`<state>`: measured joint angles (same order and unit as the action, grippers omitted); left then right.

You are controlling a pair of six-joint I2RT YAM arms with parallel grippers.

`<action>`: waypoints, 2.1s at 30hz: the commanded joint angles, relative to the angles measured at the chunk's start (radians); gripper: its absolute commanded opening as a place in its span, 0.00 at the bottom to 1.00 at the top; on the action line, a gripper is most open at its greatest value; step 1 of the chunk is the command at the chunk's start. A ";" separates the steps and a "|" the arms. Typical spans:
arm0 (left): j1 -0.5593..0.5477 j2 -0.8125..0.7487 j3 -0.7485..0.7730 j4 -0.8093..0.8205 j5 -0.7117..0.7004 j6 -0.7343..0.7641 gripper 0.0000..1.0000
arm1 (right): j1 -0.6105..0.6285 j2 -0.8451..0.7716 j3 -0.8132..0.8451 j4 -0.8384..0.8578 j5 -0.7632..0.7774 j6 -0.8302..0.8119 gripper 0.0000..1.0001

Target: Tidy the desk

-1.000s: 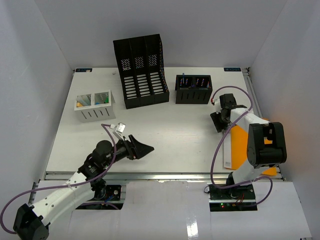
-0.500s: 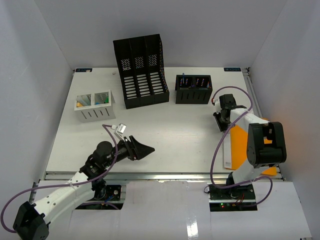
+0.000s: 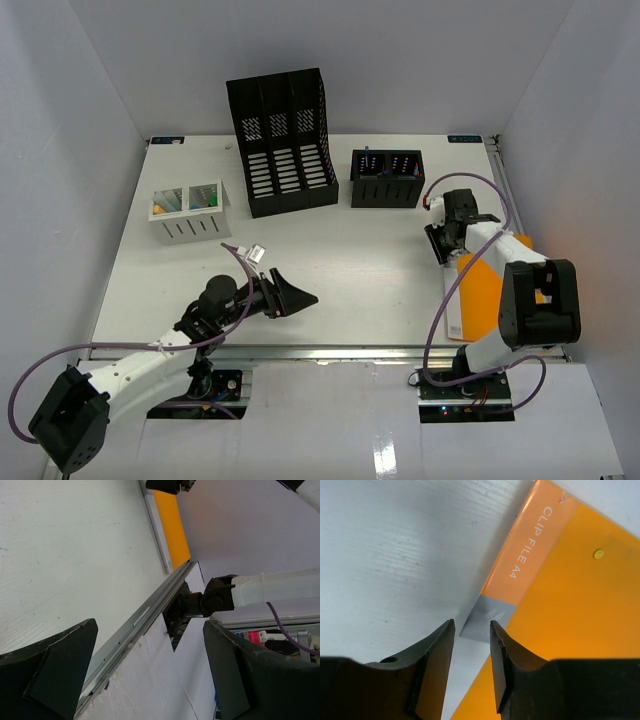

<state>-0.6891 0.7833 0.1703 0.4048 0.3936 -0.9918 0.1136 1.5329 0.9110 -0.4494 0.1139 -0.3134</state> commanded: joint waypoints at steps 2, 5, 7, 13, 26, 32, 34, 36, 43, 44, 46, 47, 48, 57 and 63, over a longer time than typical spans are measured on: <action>0.000 0.043 -0.003 0.120 0.040 -0.013 0.98 | -0.019 -0.159 0.040 -0.065 -0.082 -0.013 0.48; 0.000 0.074 0.011 0.153 0.045 -0.015 0.98 | -0.031 -0.207 0.044 -0.089 -0.129 -0.013 0.49; 0.000 0.099 0.021 0.171 0.050 -0.020 0.98 | -0.035 -0.224 0.035 -0.099 -0.154 -0.012 0.49; -0.009 0.163 0.021 0.224 0.055 -0.032 0.98 | -0.100 -0.220 0.024 -0.093 -0.231 0.014 0.55; -0.032 0.188 0.031 0.239 0.038 -0.035 0.98 | -0.458 -0.192 0.070 -0.056 -0.360 -0.025 0.55; -0.035 0.162 0.038 0.216 0.023 -0.031 0.98 | -0.530 -0.173 0.084 -0.040 -0.327 -0.049 0.55; -0.035 0.152 0.041 0.200 0.023 -0.027 0.98 | -0.548 -0.169 0.093 -0.040 -0.313 -0.072 0.55; -0.035 0.138 0.043 0.188 0.018 -0.019 0.98 | -0.570 -0.165 0.108 -0.042 -0.299 -0.099 0.55; -0.035 0.120 0.034 0.187 0.010 -0.014 0.98 | -0.640 -0.116 0.160 -0.053 -0.233 -0.224 0.55; -0.035 0.120 0.034 0.184 0.011 -0.013 0.98 | -0.641 -0.104 0.174 -0.069 -0.214 -0.264 0.55; -0.035 0.119 0.035 0.178 0.011 -0.009 0.98 | -0.643 -0.092 0.193 -0.100 -0.194 -0.323 0.55; -0.035 0.118 0.035 0.177 0.009 -0.008 0.98 | -0.643 -0.089 0.199 -0.113 -0.189 -0.347 0.55; -0.035 0.117 0.035 0.178 0.008 -0.008 0.98 | -0.643 -0.086 0.203 -0.120 -0.186 -0.360 0.55; -0.035 0.108 0.046 0.169 0.006 0.001 0.98 | -0.644 -0.004 0.272 -0.164 -0.062 -0.476 0.55; -0.035 0.124 0.048 0.172 0.009 0.014 0.98 | -0.644 0.074 0.320 -0.163 0.014 -0.516 0.53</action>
<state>-0.7177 0.9085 0.1844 0.5758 0.4039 -1.0008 -0.5282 1.5610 1.1659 -0.6032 0.0466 -0.7729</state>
